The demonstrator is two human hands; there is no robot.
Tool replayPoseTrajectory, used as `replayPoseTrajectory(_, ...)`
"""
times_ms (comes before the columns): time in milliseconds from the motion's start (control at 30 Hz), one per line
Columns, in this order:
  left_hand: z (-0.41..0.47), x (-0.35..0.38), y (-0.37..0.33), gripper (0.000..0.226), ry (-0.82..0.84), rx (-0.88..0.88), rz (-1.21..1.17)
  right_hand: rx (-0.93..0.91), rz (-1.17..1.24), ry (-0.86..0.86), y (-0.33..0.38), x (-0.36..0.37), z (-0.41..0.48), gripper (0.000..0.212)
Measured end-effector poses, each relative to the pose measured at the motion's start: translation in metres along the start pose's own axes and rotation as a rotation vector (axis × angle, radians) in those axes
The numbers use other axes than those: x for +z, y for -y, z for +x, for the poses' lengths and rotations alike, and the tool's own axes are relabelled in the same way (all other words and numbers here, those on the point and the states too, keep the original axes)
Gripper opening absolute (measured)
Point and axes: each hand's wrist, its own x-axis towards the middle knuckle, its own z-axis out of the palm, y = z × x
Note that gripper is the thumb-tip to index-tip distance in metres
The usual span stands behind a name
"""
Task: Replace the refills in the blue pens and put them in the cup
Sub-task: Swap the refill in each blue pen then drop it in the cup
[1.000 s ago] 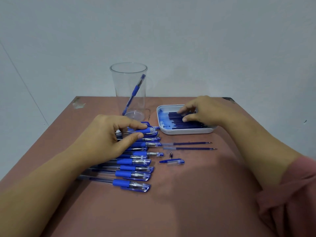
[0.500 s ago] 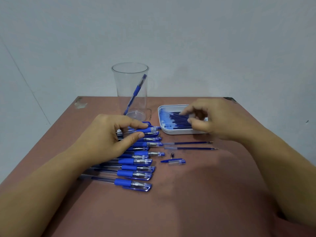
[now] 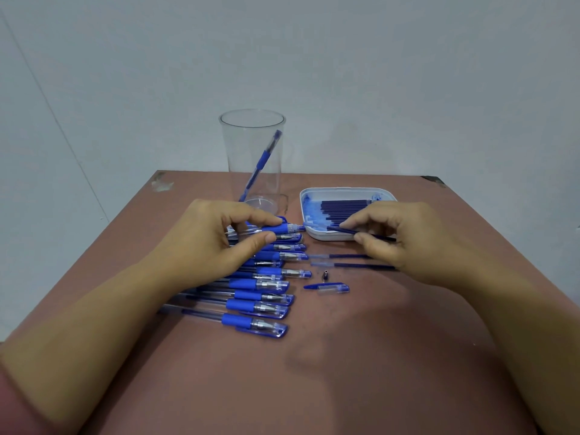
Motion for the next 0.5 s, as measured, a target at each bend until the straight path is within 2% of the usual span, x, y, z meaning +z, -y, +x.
replayPoseTrajectory(367,-0.0003,0.003,0.0053,0.018,-0.003,-0.029,-0.022,-0.009,0.088,0.045,0.0059,0.0074,-0.0003,0.029)
replayPoseTrajectory(500,0.0,0.0028,0.0064,0.02,-0.009,-0.038,-0.002,-0.009,0.084,0.005,0.0043,0.0068,0.0005,0.034)
